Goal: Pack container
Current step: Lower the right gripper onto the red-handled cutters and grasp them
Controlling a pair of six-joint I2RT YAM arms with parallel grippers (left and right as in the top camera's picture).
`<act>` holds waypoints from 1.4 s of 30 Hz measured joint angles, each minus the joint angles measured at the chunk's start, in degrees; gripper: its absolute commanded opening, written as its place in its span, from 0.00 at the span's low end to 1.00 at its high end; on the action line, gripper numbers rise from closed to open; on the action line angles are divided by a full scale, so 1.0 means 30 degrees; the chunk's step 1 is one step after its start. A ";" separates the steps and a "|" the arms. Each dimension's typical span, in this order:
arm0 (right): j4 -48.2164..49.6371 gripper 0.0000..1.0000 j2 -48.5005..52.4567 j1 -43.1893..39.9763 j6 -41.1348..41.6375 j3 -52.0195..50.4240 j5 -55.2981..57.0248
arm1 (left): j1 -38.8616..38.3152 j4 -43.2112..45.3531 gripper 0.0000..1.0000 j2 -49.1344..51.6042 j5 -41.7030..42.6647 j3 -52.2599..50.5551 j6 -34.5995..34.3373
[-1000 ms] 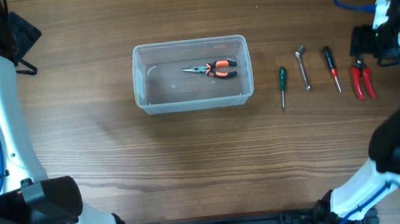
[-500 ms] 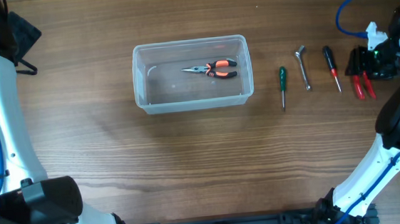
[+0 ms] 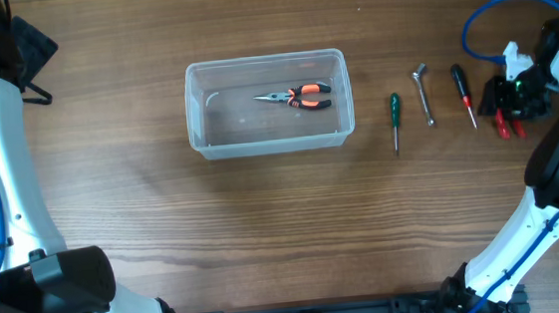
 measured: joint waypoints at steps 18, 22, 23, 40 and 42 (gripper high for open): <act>0.0984 0.24 -0.0015 0.0022 0.0765 -0.0969 0.1042 | 0.0000 -0.0007 1.00 0.0000 0.0000 0.0000 0.0000; 0.1049 0.06 -0.0015 0.0022 0.0998 -0.1005 0.1377 | 0.0000 -0.0007 1.00 0.0000 0.0000 0.0000 0.0000; 0.1049 0.04 -0.0015 0.0022 0.1013 -0.1005 0.1406 | 0.0000 0.0000 1.00 0.0000 0.0000 0.0000 0.0000; 0.1035 0.04 -0.0022 0.0022 0.1180 -0.1005 0.1501 | 0.0000 -0.0007 1.00 0.0000 0.0000 0.0000 0.0000; 0.1042 0.04 -0.0022 0.0022 0.1180 -0.1005 0.1450 | 0.0000 -0.0007 1.00 0.0000 0.0000 0.0000 0.0000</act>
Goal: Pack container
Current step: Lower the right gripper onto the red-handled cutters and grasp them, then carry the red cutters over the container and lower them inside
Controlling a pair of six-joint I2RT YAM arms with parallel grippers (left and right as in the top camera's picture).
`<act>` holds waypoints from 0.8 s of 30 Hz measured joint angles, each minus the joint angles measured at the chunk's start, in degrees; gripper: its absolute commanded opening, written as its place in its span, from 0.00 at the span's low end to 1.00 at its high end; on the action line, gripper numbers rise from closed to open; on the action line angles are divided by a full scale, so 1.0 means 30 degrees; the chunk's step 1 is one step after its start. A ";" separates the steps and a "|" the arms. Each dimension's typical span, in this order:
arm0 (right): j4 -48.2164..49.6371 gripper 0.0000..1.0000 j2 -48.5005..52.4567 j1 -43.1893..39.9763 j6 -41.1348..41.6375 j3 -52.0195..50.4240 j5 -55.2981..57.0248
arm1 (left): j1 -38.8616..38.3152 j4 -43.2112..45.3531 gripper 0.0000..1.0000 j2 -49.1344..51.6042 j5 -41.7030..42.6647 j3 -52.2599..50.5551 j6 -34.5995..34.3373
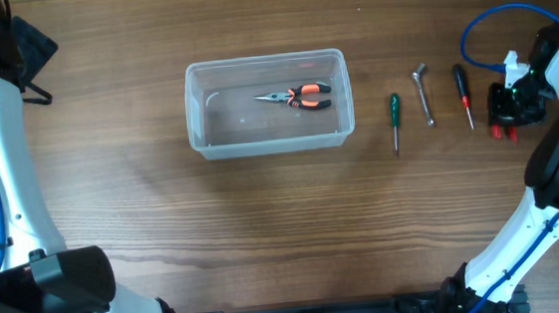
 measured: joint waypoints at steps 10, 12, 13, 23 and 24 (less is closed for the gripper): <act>-0.0262 0.04 0.0000 -0.0095 0.0000 0.0000 -0.0962 | 0.0000 0.0000 1.00 0.0000 0.0000 0.0000 0.0000; -0.0452 0.04 -0.0073 -0.0087 0.0000 -0.0015 -0.1683 | 0.0000 0.0007 1.00 0.0000 0.0000 0.0000 0.0000; -0.0466 0.04 -0.0153 -0.0087 0.0000 -0.0036 -0.2040 | 0.0000 0.0000 1.00 0.0000 0.0000 0.0000 0.0000; -0.0495 0.04 -0.6207 0.0561 -0.0007 -0.0401 -0.5413 | 0.0000 0.0000 1.00 0.0000 0.0000 0.0000 0.0000; -0.0474 0.04 -0.7038 0.0787 -0.0022 -0.0393 -0.5610 | 0.0000 0.0007 1.00 0.0000 0.0000 0.0000 0.0000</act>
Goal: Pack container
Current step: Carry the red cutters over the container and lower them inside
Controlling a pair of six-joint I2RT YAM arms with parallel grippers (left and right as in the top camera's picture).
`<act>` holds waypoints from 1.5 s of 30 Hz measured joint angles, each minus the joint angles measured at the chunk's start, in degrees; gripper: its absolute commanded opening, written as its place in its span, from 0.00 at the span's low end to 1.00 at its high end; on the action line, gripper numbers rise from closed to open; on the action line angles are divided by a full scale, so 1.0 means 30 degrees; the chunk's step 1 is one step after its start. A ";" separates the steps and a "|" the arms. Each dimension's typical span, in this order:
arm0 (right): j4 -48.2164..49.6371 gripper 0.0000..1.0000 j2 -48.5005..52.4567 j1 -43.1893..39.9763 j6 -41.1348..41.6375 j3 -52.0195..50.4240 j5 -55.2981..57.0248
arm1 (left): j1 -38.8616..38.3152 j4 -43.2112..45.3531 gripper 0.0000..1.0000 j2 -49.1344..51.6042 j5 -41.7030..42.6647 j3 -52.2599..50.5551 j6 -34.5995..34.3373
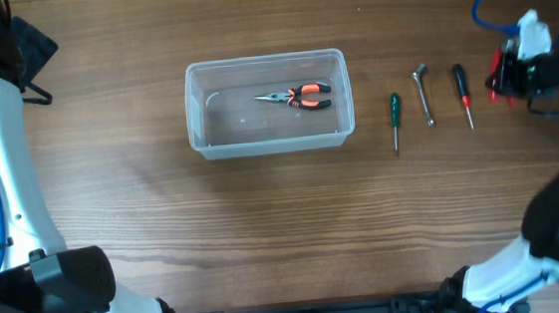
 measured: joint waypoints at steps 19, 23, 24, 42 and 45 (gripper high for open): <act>0.1858 0.04 -0.2863 1.5285 -1.2662 0.0007 -0.2761 | 0.0000 -0.0007 1.00 0.0000 0.0000 0.0000 0.0000; 0.3082 0.04 -0.0036 1.6619 -1.4651 0.0007 -0.1566 | 0.0000 -0.0007 1.00 0.0000 0.0000 0.0000 0.0000; 0.3366 0.05 0.0525 1.6713 -1.4921 0.0007 -0.1304 | 0.0000 -0.0007 1.00 0.0000 0.0000 0.0000 0.0000; 0.7133 0.04 0.4881 1.6750 -1.5897 0.0000 0.2390 | 0.0000 -0.0007 1.00 0.0000 0.0000 0.0000 0.0000; 0.7774 0.04 0.4881 1.6750 -1.5715 0.0000 0.1887 | 0.0000 -0.0007 1.00 0.0000 0.0000 0.0000 0.0000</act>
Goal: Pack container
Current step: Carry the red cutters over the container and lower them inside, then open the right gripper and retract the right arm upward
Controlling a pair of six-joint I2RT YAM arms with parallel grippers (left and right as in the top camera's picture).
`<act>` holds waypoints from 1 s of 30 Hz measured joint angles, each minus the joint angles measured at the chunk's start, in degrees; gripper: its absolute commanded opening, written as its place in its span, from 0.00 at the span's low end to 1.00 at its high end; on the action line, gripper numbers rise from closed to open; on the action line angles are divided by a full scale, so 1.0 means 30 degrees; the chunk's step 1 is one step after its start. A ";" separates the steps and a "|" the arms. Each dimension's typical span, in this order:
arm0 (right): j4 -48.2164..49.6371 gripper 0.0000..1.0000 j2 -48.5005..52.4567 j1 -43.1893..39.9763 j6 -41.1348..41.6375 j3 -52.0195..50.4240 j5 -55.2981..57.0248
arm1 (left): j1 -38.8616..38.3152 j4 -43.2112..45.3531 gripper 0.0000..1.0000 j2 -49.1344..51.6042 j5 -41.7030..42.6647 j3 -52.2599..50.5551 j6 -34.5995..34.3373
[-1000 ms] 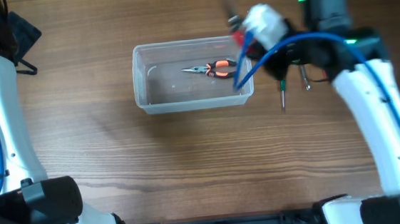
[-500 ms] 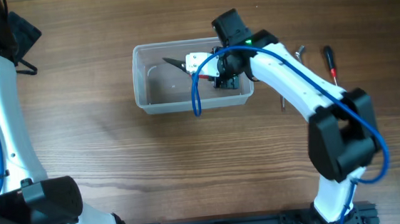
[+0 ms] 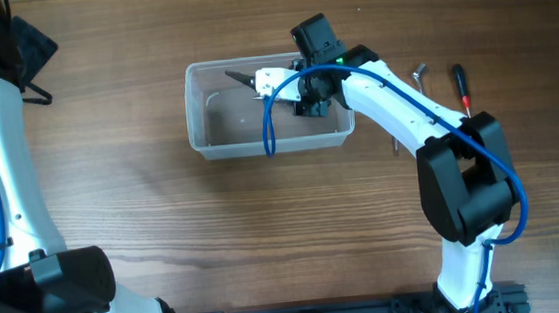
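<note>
The clear plastic container (image 3: 199, 123) sits at the table's middle. My right arm reaches across it, and the right gripper (image 3: 300, 97) hangs over the container's right half. A dark pointed tool tip (image 3: 238, 78) sticks out to the left of the gripper, and a bit of red handle (image 3: 308, 105) shows beneath it, so the gripper looks shut on a red-handled tool. The orange-handled pliers in the container are hidden under the gripper. My left gripper (image 3: 31, 51) is at the far left top corner, away from everything; its jaws do not show clearly.
Right of the container, partly under my right arm, lie a metal wrench (image 3: 420, 68), a red-and-black screwdriver (image 3: 461, 82) and the shaft of a green screwdriver (image 3: 396, 148). The left arm's white links run down the left edge.
My right gripper was at the far right edge holding the red-handled tool. Now it is over the right half of the container, covering the orange pliers.
My right gripper stood at the far right of the table on a red-handled tool beside the screwdrivers. Then it sat closer around it, then it held it nearer the back edge. Now the gripper hangs over the container. The left arm stayed put.
</note>
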 measured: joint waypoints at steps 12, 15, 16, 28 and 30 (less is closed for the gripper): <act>0.0131 0.04 0.0000 0.0532 0.0219 0.0000 -0.0576 | 0.0000 0.0000 1.00 0.0000 0.0000 0.0000 0.0000; -0.0954 0.04 0.0000 0.0590 0.0211 0.0000 0.0007 | 0.0000 0.0007 1.00 0.0000 0.0000 0.0000 0.0000; -0.1421 0.04 0.0000 0.0568 0.0211 0.0000 0.0408 | 0.0000 0.0000 1.00 0.0000 0.0000 0.0000 0.0000; -0.4503 0.51 0.0000 -0.0153 -0.0058 0.0000 0.2346 | 0.0000 0.0000 1.00 0.0000 0.0000 0.0000 0.0000; -0.4481 0.57 0.0000 -0.0153 -0.0087 0.0000 0.2368 | 0.0000 0.0007 1.00 0.0000 0.0000 0.0000 0.0000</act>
